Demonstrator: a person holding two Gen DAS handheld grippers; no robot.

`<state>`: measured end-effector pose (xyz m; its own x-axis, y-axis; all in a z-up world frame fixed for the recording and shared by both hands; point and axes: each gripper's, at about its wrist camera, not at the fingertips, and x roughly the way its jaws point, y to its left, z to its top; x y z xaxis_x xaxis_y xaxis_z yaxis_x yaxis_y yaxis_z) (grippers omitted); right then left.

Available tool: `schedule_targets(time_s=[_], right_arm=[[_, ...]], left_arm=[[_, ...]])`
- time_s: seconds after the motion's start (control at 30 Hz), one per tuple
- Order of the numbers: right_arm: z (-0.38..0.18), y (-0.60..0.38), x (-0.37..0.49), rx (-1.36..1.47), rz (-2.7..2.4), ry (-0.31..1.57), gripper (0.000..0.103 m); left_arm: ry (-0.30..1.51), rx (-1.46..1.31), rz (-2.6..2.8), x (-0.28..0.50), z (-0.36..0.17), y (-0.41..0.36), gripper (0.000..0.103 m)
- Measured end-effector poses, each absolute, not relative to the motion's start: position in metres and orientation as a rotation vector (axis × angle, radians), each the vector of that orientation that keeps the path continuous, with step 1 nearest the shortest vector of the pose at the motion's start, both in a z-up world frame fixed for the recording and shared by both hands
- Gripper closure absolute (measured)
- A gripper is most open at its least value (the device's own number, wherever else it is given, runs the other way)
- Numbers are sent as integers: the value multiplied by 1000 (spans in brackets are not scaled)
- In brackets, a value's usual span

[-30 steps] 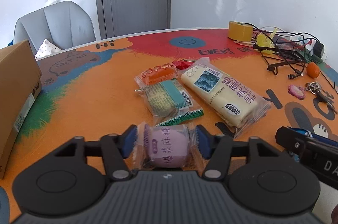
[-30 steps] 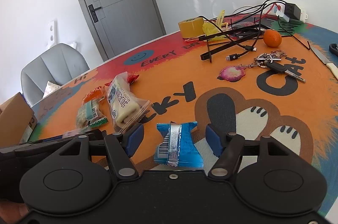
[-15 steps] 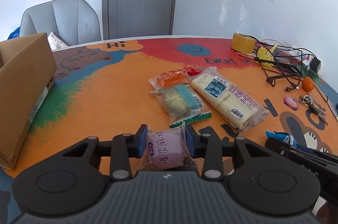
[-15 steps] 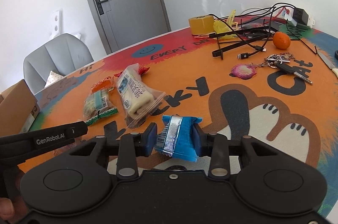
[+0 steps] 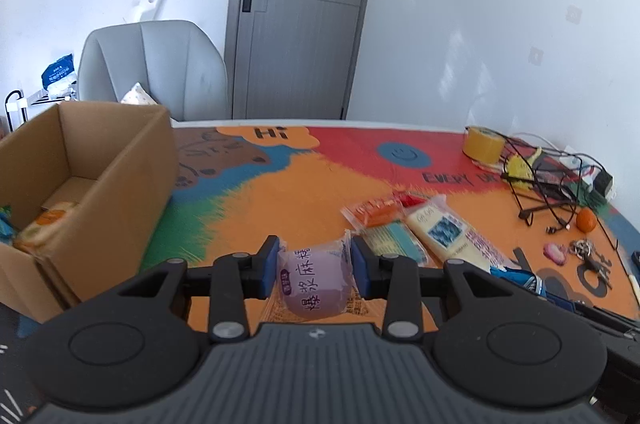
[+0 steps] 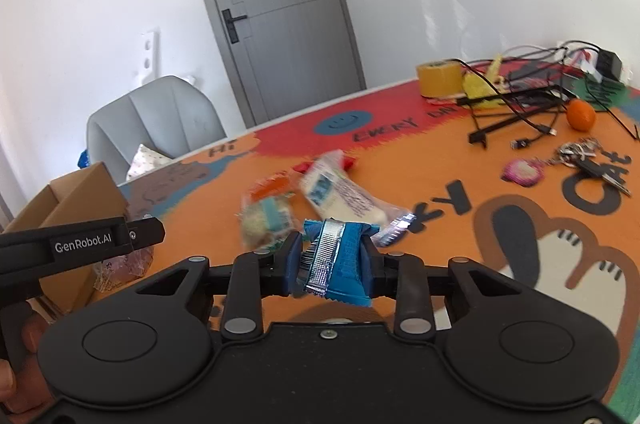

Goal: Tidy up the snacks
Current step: 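Carry the blue bar and pink packet over the box with both tools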

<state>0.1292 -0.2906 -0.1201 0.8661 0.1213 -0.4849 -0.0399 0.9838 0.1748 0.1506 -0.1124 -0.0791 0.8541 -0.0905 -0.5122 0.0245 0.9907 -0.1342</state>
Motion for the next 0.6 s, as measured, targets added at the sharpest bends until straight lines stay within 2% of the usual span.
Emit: schedule_targets(time_s=[0.13,0.6], right_arm=[[-111,-276,131,159,120,495,77],[-81,-217,143,137,249,424,78]], left_arm=[[509,-141,-36,145,-67,-95,66],[417,-189,56,135,-30,-30,66]])
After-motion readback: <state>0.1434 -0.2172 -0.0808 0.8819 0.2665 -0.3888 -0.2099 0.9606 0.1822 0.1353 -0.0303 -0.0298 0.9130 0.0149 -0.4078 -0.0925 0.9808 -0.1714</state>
